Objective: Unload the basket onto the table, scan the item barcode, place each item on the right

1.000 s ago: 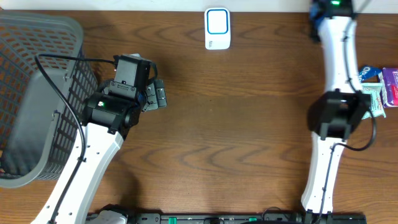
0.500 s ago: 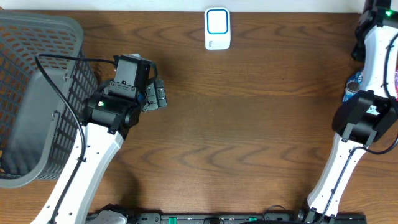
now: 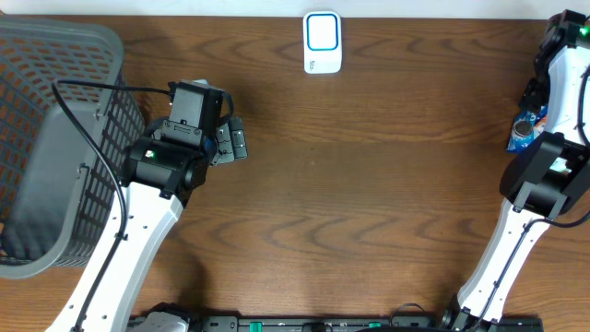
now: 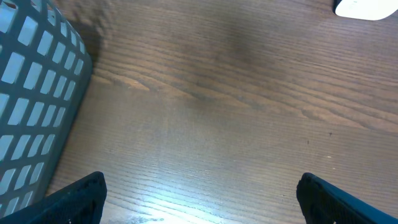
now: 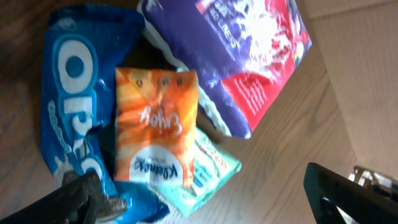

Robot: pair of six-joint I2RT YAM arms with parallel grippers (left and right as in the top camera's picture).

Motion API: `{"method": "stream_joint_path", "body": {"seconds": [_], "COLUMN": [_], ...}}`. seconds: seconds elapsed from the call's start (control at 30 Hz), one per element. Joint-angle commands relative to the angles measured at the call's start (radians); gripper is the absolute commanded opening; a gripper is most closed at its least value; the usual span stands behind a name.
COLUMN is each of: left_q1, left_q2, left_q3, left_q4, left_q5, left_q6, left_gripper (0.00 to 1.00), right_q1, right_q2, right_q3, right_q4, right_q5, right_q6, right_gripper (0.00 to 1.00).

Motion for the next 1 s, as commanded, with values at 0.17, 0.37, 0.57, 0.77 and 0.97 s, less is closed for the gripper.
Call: {"method": "stream_joint_path", "body": {"seconds": [0.17, 0.37, 0.57, 0.77, 0.97], "left_q1": [0.002, 0.002, 0.002, 0.002, 0.002], "left_q2": [0.002, 0.002, 0.002, 0.002, 0.002], "left_q3": [0.005, 0.005, 0.005, 0.005, 0.005], "left_q4": [-0.003, -0.003, -0.003, -0.003, -0.003], "left_q5": [-0.006, -0.006, -0.006, -0.006, -0.006], "left_q6": [0.02, 0.02, 0.02, 0.02, 0.02], "left_gripper": [0.98, 0.98, 0.98, 0.98, 0.98], "right_q1": [0.005, 0.018, 0.058, 0.143, 0.28], "right_q2": [-0.303, -0.517, -0.695, -0.88, -1.063], "right_q3": [0.005, 0.005, 0.002, -0.113, -0.331], "right_q4": [-0.1, -0.209, -0.299, -0.299, -0.299], "right_q5": [-0.262, -0.474, -0.6, -0.896, -0.84], "right_q6": [0.129, 0.114, 0.043, -0.108, -0.108], "right_gripper": [0.99, 0.99, 0.99, 0.99, 0.99]}}
